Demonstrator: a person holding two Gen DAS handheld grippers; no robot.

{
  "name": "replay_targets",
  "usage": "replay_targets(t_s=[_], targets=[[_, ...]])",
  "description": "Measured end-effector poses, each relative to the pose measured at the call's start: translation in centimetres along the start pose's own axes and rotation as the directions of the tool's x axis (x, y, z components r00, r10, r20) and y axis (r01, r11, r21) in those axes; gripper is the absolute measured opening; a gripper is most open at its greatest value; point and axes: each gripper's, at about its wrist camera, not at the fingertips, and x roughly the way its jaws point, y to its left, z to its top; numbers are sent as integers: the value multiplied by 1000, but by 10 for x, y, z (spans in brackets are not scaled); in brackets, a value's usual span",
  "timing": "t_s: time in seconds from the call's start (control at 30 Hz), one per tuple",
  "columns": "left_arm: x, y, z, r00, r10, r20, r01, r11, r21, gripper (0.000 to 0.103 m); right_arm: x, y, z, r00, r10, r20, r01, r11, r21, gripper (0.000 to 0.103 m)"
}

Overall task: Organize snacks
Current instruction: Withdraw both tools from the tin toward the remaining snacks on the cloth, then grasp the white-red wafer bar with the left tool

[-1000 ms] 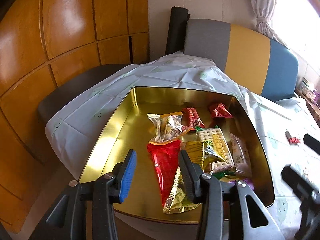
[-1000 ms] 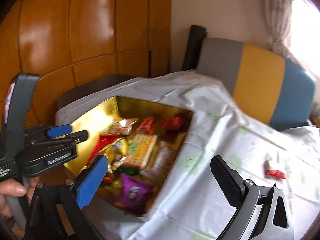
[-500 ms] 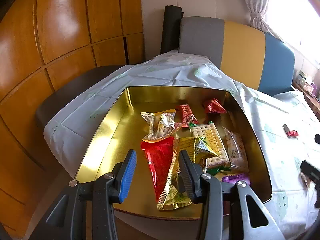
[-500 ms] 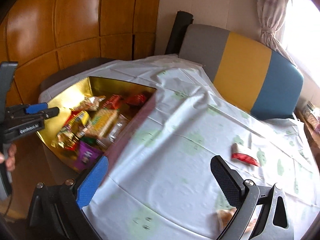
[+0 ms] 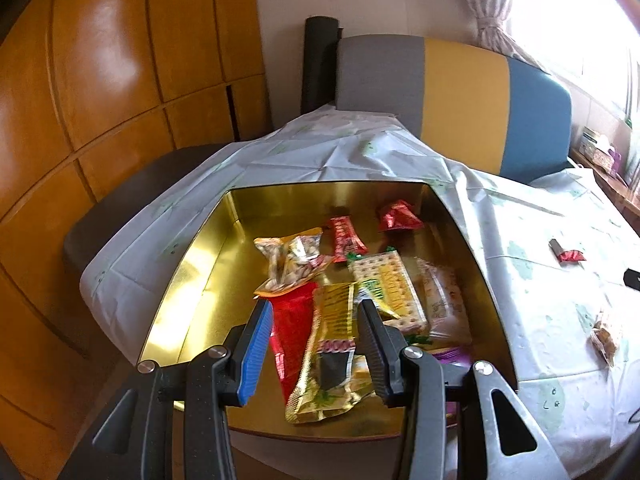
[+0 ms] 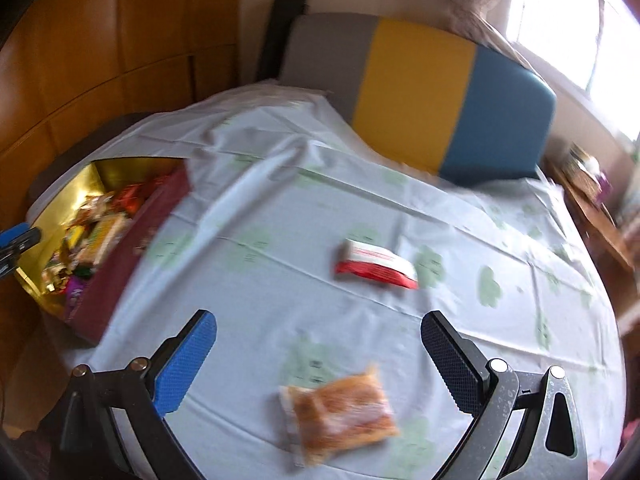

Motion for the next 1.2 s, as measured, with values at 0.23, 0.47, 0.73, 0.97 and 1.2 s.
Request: replay_targets(t_s=[0.23,0.47,0.73,0.97,1.2], targets=[[-3,-28,10,1000,-22,3,22,998,66,44,14,-64,-8,997,-54,-59,61,989,138,103],[-5,-70,24,998,-69,3,68,985,159,44,24,-115,-19,994,-33,-108,73,920,386,103],[6,-133,42,982,-184,-53,191,950,245,44,17,-131,-22,996,-16,-89,57,876,479,103],[31,-205,52,947,-281,-156,318,886,338,44,11,-155,-30,998,29,-60,13,795,606,103],[53,-282,56,902,-364,-232,432,779,455,45,8,-162,-31,998,48,-39,-11,762,648,103]])
